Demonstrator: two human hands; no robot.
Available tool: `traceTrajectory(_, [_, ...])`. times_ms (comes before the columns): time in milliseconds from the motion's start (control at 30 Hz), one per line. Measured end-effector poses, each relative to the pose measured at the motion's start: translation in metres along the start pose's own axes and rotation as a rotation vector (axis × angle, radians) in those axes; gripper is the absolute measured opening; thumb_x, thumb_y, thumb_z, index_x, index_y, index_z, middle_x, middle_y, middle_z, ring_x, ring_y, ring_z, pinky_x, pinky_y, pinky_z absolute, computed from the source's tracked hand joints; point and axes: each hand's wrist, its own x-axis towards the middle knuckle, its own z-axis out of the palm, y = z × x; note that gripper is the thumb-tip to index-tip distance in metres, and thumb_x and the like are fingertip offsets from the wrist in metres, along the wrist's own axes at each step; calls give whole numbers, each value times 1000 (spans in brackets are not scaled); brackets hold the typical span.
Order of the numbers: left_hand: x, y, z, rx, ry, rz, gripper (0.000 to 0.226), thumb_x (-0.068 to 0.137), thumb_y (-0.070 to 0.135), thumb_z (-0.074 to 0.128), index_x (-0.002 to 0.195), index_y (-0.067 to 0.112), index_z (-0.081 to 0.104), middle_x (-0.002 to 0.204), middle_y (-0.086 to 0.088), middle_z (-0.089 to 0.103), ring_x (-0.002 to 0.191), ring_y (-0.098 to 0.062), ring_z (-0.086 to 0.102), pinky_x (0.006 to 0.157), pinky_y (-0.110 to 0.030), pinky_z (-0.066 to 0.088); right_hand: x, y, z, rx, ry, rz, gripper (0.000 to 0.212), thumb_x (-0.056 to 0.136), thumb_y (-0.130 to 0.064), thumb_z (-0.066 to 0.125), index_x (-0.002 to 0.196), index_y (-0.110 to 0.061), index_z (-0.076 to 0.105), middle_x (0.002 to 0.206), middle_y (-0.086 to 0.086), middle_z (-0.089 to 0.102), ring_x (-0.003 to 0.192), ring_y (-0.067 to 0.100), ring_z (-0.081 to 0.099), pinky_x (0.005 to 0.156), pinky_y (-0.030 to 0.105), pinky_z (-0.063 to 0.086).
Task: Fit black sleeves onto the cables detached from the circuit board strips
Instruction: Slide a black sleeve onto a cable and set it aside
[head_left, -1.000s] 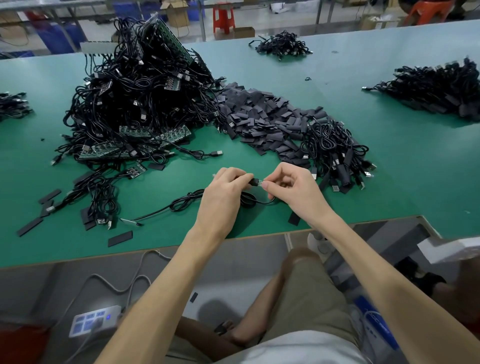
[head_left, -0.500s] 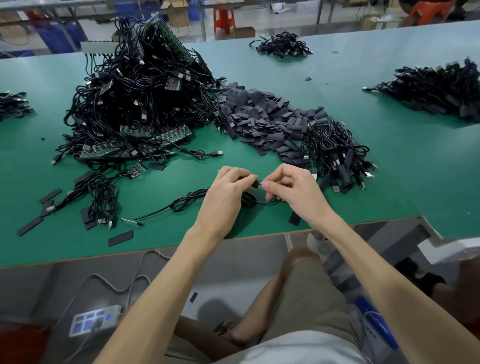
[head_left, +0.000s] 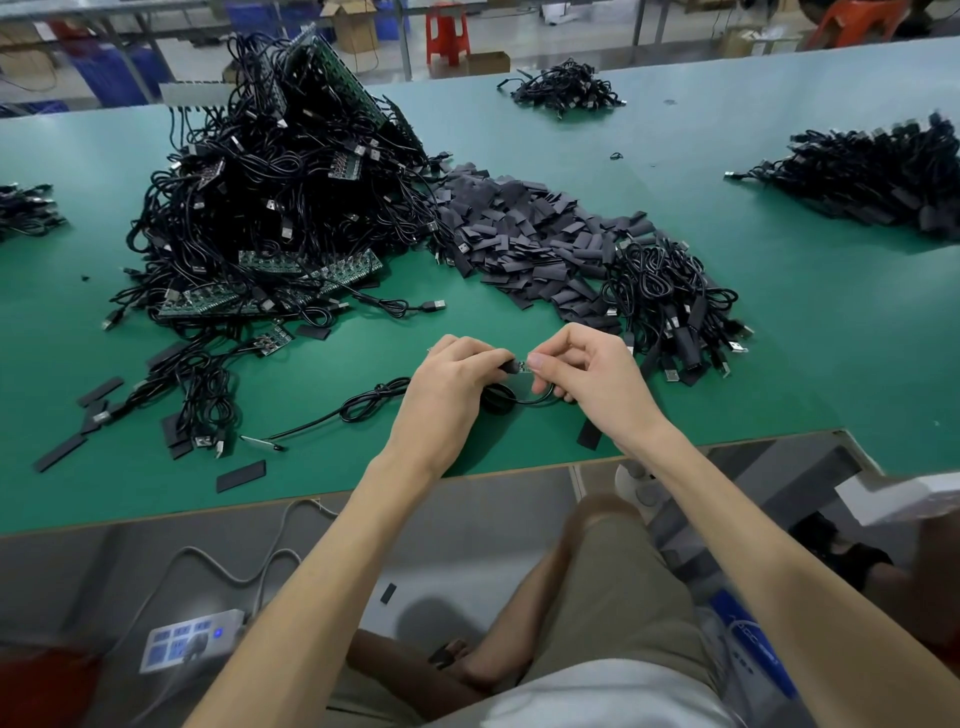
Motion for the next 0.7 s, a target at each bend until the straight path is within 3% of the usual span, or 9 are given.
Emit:
traceTrajectory(233, [0,1,-2,17,-5,5,24,87,-3,72,106,11,77,96,-3,73,85,-25,57,74,-40,54,0,-1,1,-6,8,4,12,95,-18,72,90,-8,67,72,3,75,59,9,56,58,20,47])
traceTrajectory(500, [1,-1,-3,-42,-14,-38,24,88,-4,69,101,13,79,92,0,73,82,-22,56,75,-37,52,0,2,2,-52,-7,-15,13,95,-24,72,86,-16,67,70,1,75,59,7,58,61,19,47])
traceTrajectory(700, [0,1,-3,-28,-13,-8,24,88,-4,69,104,11,78,96,-2,74,83,-24,55,75,-39,53,-1,1,1,-23,12,-3,12,95,-22,72,87,-13,69,69,1,75,58,7,57,59,17,47])
